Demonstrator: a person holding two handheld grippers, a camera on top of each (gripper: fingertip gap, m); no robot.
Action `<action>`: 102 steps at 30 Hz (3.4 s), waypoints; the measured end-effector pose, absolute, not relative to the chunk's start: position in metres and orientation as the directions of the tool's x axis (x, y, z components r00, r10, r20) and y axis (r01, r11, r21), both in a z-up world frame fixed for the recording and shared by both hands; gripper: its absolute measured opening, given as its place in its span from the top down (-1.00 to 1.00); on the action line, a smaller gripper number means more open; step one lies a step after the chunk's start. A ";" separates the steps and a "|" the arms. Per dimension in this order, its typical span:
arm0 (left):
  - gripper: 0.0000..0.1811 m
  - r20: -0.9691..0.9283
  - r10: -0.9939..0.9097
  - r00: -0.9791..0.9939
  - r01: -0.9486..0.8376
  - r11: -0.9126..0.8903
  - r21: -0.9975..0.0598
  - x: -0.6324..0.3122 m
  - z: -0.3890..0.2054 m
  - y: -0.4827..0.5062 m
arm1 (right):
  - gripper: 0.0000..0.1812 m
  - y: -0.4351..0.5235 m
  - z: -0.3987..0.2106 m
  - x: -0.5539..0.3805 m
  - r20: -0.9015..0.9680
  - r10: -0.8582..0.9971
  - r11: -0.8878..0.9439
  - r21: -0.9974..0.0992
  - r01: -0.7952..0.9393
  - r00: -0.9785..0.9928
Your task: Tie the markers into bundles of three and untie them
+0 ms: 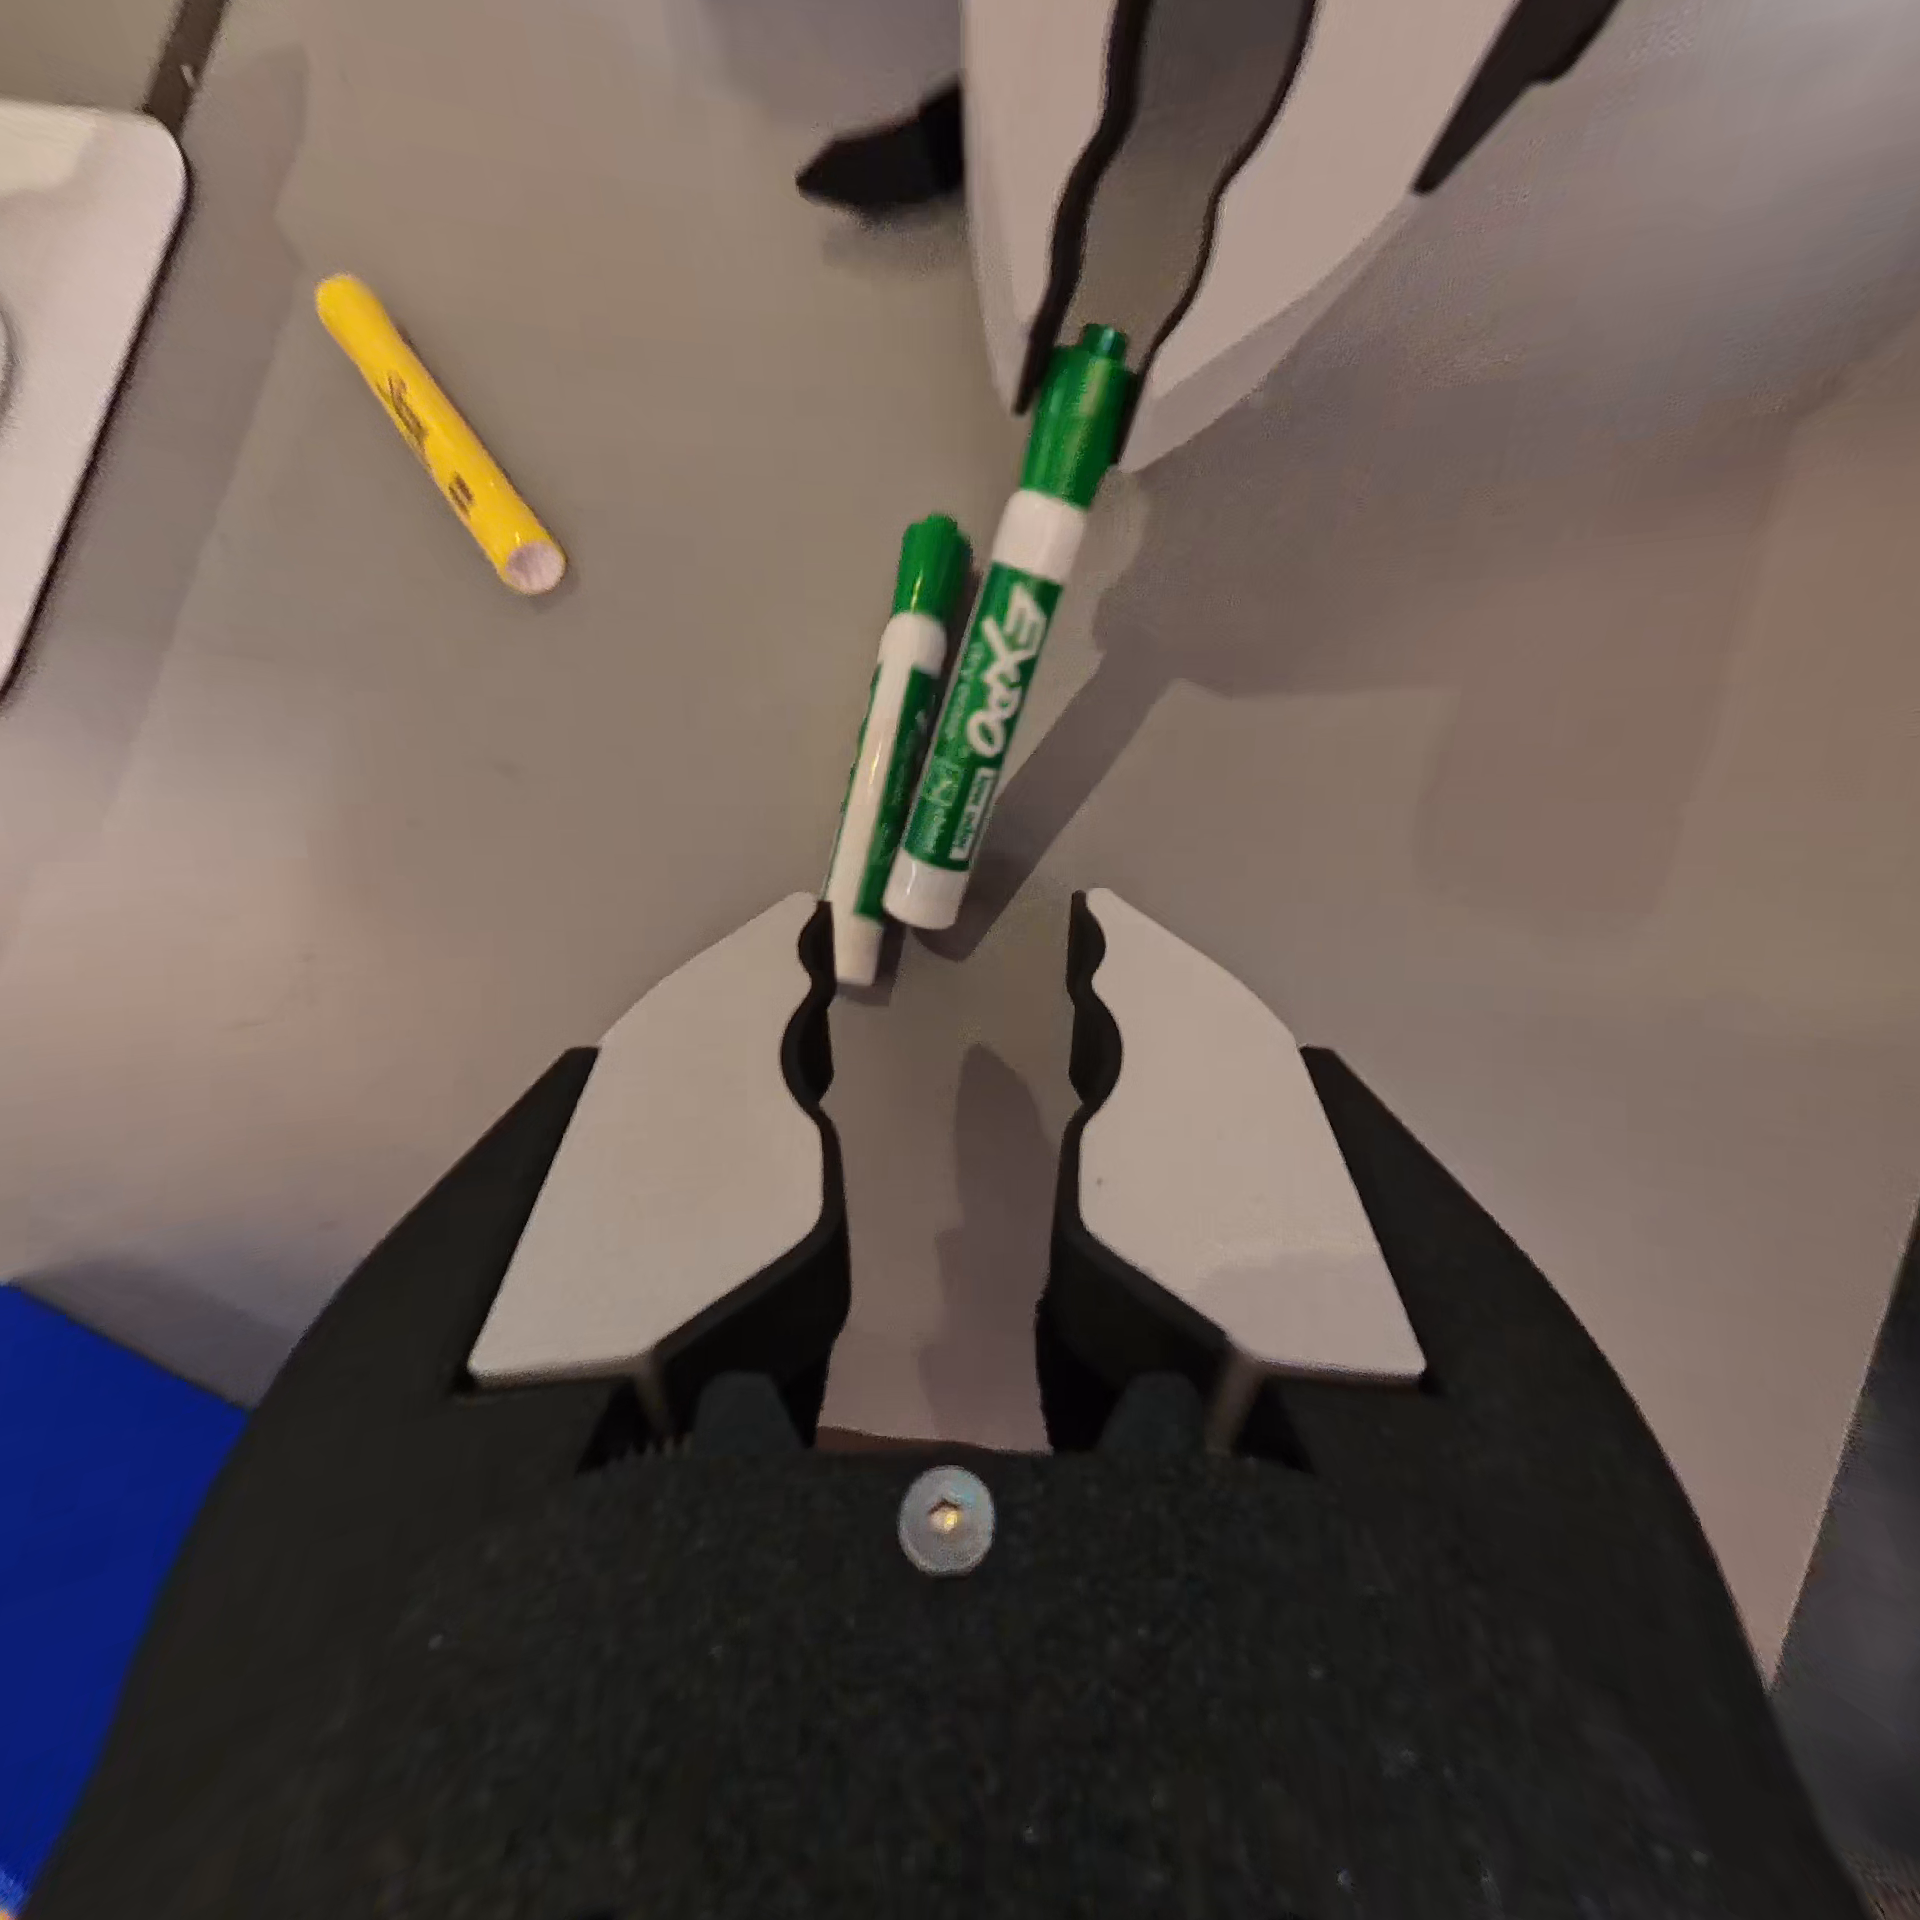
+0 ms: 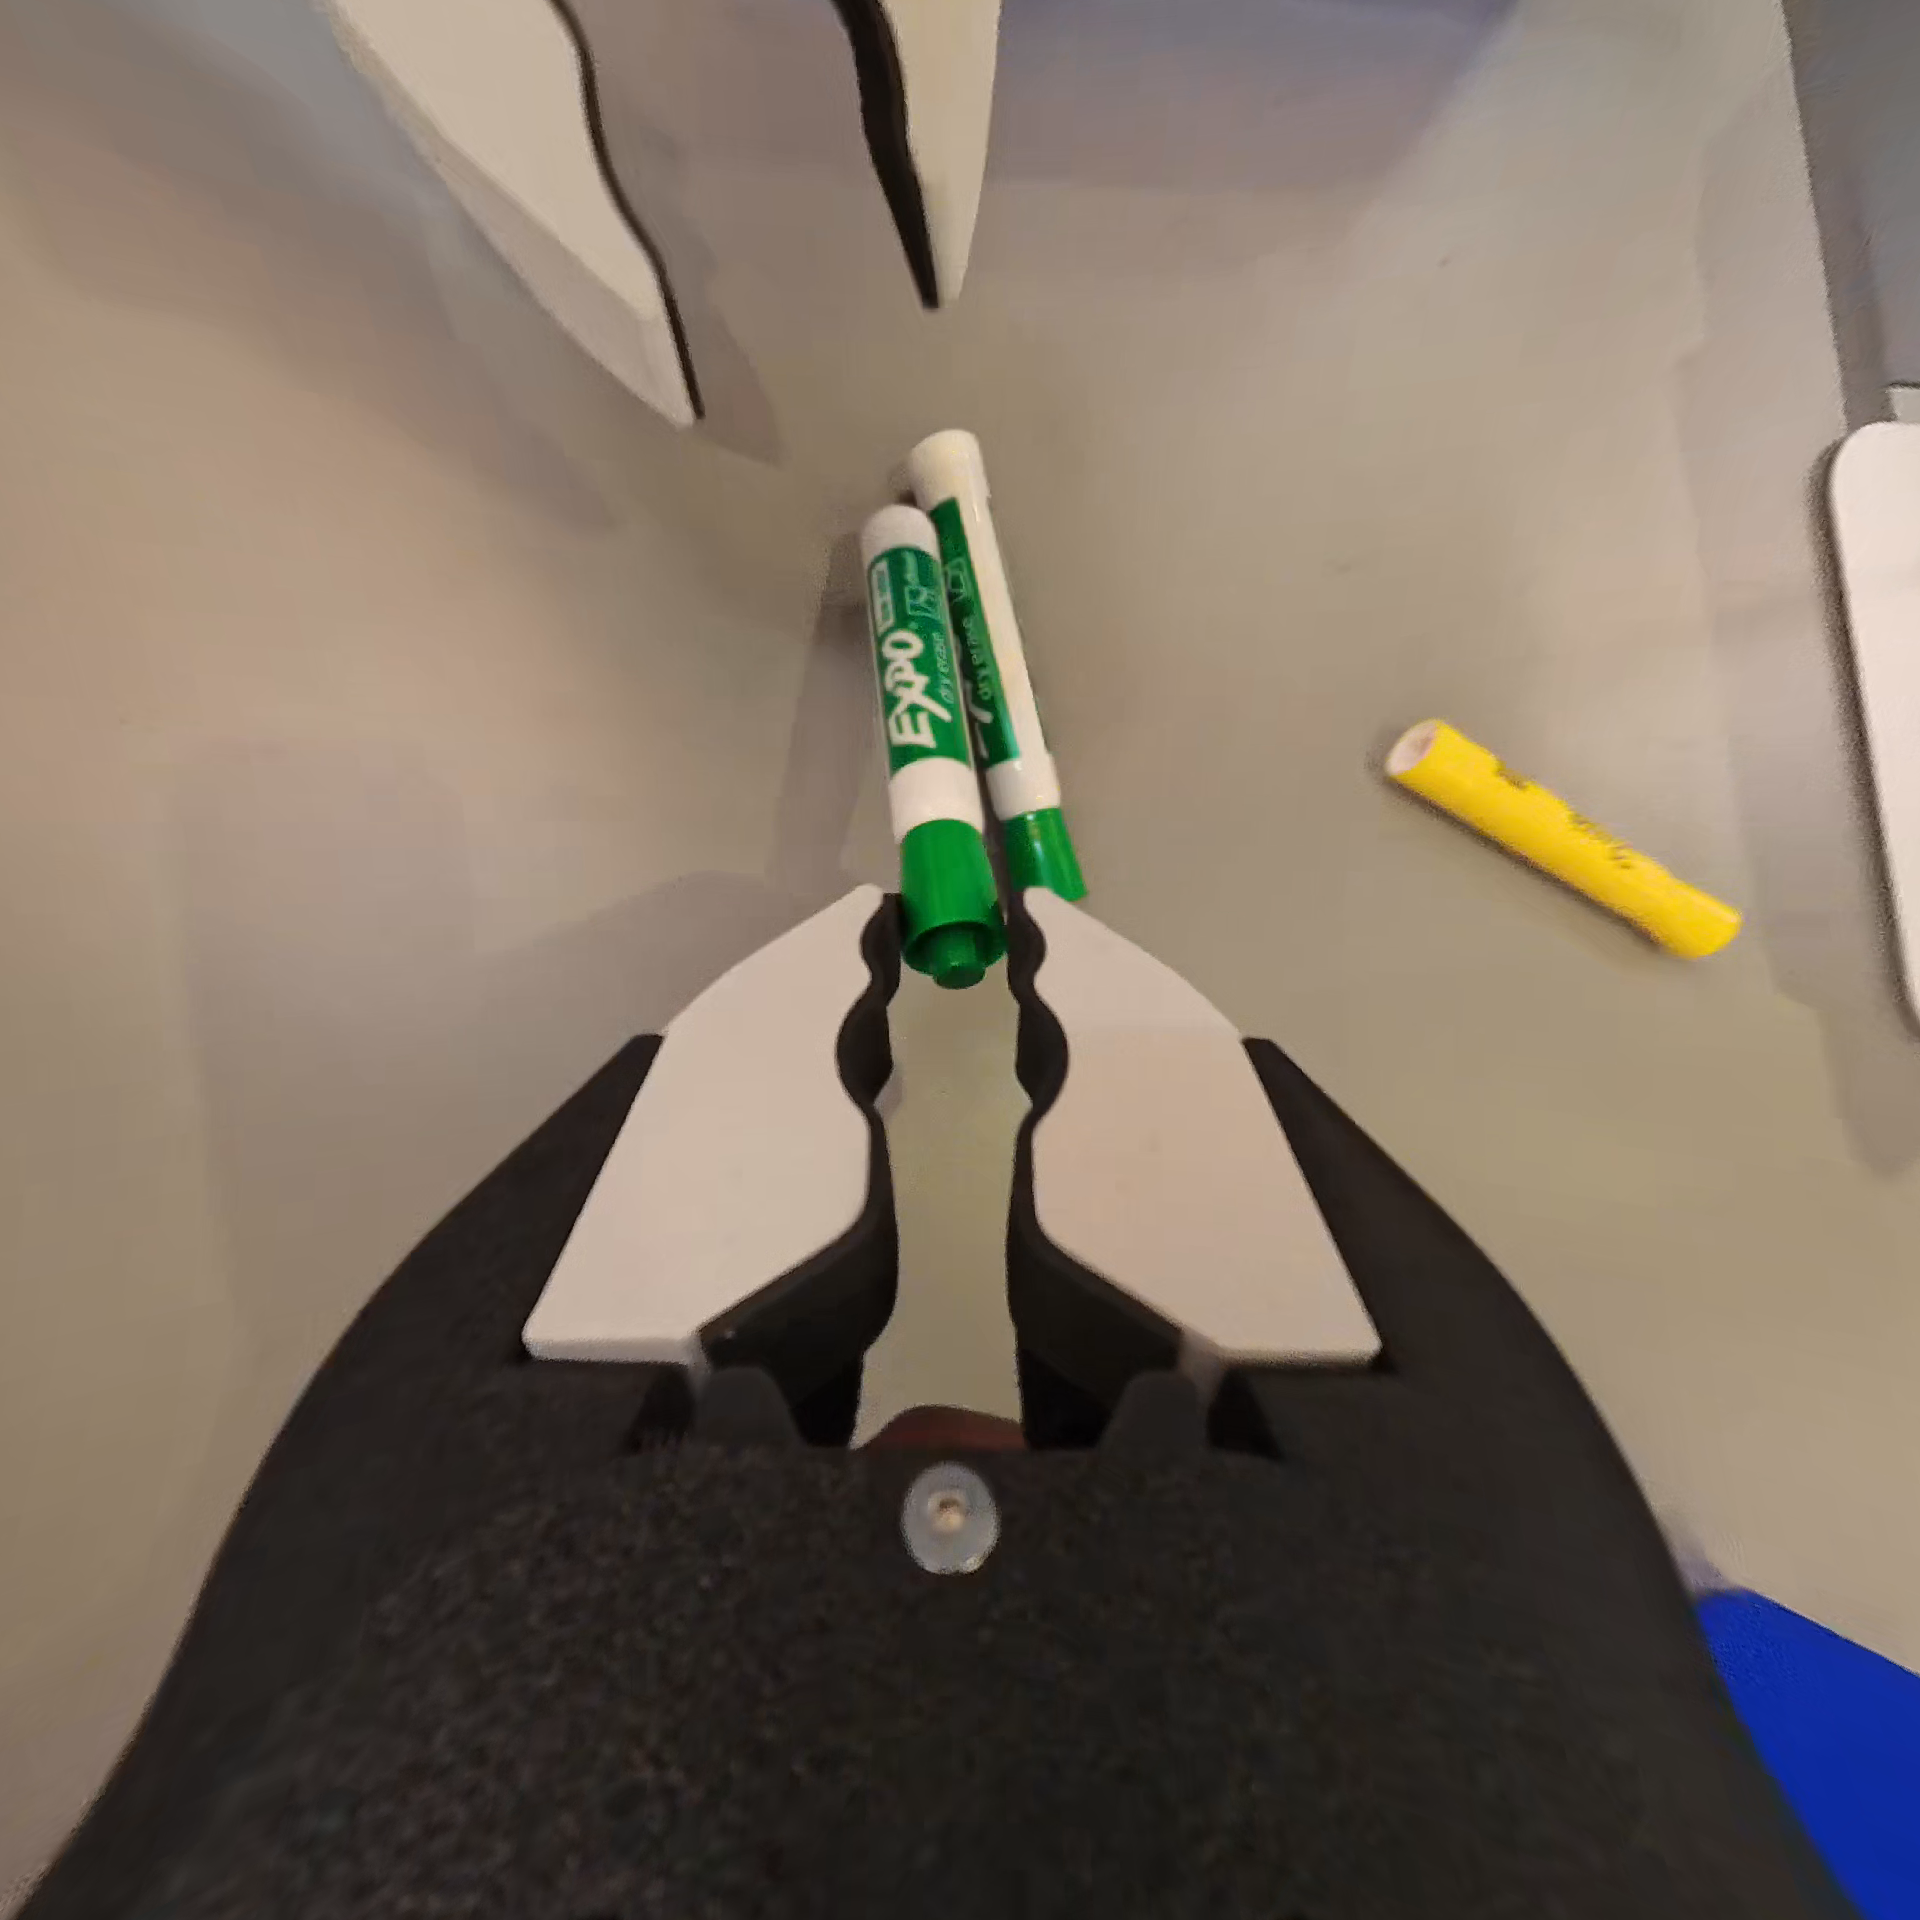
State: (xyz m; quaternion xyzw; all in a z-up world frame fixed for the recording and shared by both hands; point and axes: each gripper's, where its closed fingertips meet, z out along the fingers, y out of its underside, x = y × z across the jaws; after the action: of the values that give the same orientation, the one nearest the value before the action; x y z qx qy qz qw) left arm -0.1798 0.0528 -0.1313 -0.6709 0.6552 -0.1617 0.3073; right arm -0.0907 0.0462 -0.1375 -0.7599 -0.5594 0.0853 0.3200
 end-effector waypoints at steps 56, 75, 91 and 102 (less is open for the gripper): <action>0.75 0.005 -0.834 0.551 -0.215 -0.148 -0.965 -0.145 -0.110 0.208 | 0.53 0.021 -0.118 -0.078 0.073 0.699 -0.181 -0.944 0.275 0.711; 0.66 -0.243 -0.968 -0.062 -0.922 0.149 -0.358 -0.127 -0.149 0.118 | 0.54 0.029 -0.121 -0.060 0.032 0.686 -0.228 -0.939 0.258 0.727; 0.81 -0.298 -0.955 0.001 -0.925 0.112 -0.364 -0.104 -0.171 0.135 | 0.56 0.030 -0.121 -0.052 -0.001 0.662 -0.258 -0.939 0.226 0.749; 0.80 0.292 -0.952 0.090 -0.111 -0.301 -0.947 -0.102 -0.071 0.084 | 0.61 0.044 -0.119 -0.113 -0.207 0.691 -0.325 -0.945 0.042 0.693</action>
State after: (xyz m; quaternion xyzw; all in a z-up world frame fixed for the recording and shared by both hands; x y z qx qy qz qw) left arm -0.1022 0.0837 -0.0706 -0.6171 0.4307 -0.5192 0.4051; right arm -0.1126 0.0445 -0.1194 -0.7537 -0.2433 0.3074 0.5275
